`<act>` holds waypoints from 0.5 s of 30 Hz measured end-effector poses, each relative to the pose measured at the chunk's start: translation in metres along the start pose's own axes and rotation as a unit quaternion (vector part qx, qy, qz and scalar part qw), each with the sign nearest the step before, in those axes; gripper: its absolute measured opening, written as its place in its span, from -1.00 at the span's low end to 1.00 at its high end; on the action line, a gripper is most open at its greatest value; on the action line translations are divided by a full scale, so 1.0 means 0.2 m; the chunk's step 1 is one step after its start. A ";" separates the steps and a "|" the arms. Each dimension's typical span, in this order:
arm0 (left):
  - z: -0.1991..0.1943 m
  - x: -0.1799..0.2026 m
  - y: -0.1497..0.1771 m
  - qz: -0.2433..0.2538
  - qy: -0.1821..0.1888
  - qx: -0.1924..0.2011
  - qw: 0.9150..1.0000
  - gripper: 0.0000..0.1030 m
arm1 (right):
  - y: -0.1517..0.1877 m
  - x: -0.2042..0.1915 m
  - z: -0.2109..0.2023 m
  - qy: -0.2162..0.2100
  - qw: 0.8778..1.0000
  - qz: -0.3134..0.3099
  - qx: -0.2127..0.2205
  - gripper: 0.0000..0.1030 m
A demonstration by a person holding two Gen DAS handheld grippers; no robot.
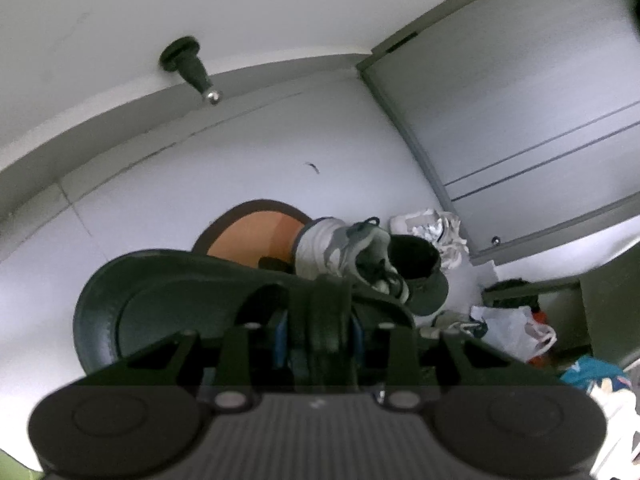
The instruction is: Organize scattered shoes
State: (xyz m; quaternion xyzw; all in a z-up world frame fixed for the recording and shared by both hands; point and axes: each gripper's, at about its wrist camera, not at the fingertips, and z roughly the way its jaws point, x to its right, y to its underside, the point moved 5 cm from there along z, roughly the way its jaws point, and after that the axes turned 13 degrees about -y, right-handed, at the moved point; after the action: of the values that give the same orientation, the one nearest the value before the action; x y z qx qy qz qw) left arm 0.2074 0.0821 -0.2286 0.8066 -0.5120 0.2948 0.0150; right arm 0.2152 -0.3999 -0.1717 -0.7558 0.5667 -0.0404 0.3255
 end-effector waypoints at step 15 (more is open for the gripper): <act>-0.05 0.01 0.10 -0.017 -0.003 0.018 1.000 -0.36 | -0.03 -0.06 0.16 -0.010 0.999 -0.028 -0.014 0.99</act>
State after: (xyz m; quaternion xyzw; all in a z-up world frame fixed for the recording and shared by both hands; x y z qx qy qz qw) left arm 0.1857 0.0738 -0.2246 0.8163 -0.4927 0.3014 0.0046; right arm 0.2298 -0.3752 -0.1893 -0.7763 0.5424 -0.0340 0.3193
